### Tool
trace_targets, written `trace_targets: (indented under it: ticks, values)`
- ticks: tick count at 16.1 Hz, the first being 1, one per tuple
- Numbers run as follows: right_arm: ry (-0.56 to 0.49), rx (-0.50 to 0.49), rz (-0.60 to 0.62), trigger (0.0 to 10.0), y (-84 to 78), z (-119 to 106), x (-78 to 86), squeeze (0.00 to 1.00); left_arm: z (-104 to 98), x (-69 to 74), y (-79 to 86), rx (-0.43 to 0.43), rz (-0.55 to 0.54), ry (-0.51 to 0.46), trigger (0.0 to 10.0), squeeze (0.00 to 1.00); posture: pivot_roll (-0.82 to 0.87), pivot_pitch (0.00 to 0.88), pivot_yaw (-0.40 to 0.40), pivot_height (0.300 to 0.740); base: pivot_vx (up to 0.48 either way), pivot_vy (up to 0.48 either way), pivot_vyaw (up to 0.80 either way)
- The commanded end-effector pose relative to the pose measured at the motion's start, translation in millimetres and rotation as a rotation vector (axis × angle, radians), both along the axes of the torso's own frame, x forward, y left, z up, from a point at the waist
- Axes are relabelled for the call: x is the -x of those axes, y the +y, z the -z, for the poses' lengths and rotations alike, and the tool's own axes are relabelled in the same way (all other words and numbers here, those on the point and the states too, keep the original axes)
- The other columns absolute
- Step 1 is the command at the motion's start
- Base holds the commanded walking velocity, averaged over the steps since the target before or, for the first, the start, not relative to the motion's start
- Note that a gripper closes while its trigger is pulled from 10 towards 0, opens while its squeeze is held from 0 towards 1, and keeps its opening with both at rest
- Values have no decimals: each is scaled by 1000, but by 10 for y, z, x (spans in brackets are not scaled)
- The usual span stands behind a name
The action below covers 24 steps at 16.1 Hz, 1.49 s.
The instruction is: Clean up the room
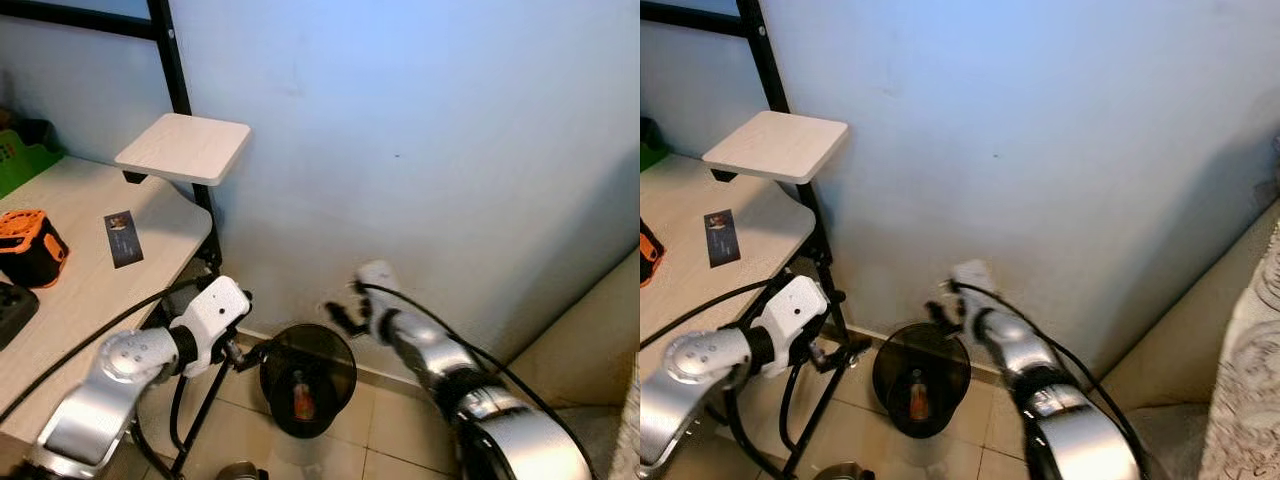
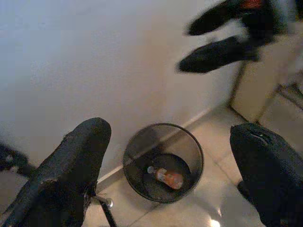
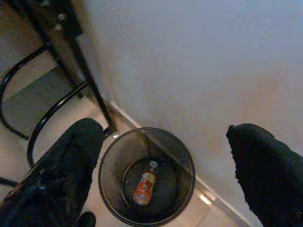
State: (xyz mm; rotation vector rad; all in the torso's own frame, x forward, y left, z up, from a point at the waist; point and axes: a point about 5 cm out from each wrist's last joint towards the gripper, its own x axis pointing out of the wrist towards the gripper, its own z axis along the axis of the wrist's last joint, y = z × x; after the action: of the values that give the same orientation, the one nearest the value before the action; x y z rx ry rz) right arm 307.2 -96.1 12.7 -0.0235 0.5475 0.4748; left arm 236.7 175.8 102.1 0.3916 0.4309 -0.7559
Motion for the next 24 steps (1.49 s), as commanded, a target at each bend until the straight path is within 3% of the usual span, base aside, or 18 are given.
trace_targets:
  ticks: [1,4,5,9,11,14,24]
  values:
    - [-27,-28,21,10000,-50,-43,-26,1000,-45,-32,41,-6,-47,-26,10000,0,38,0,-37,740,0,0,0]
    - [-177,-175,217,10000,-437,-211,152,1000,-33,-50,5,176,-307,-27,10000,0,7,0,-19,740,0,0,0]
    - [-209,-169,256,10000,-509,-251,275,1000,-62,-90,21,167,-402,-114,10000,0,10,0,-28,740,0,0,0]
    - [-256,-170,353,10000,-599,-316,487,1000,-118,-119,109,153,-540,-219,10000,0,31,0,-59,740,0,0,0]
    - [-267,-176,412,10000,-644,-376,565,1000,-135,-134,99,153,-538,-218,10000,0,24,0,-55,740,0,0,0]
    - [-273,-180,433,10000,-634,-433,556,1000,-147,-134,65,123,-501,-243,10000,0,23,0,-48,740,0,0,-171]
    - [-248,-182,454,10000,-631,-468,554,1000,-147,-135,100,126,-526,-235,10000,0,27,0,-40,740,0,0,-800]
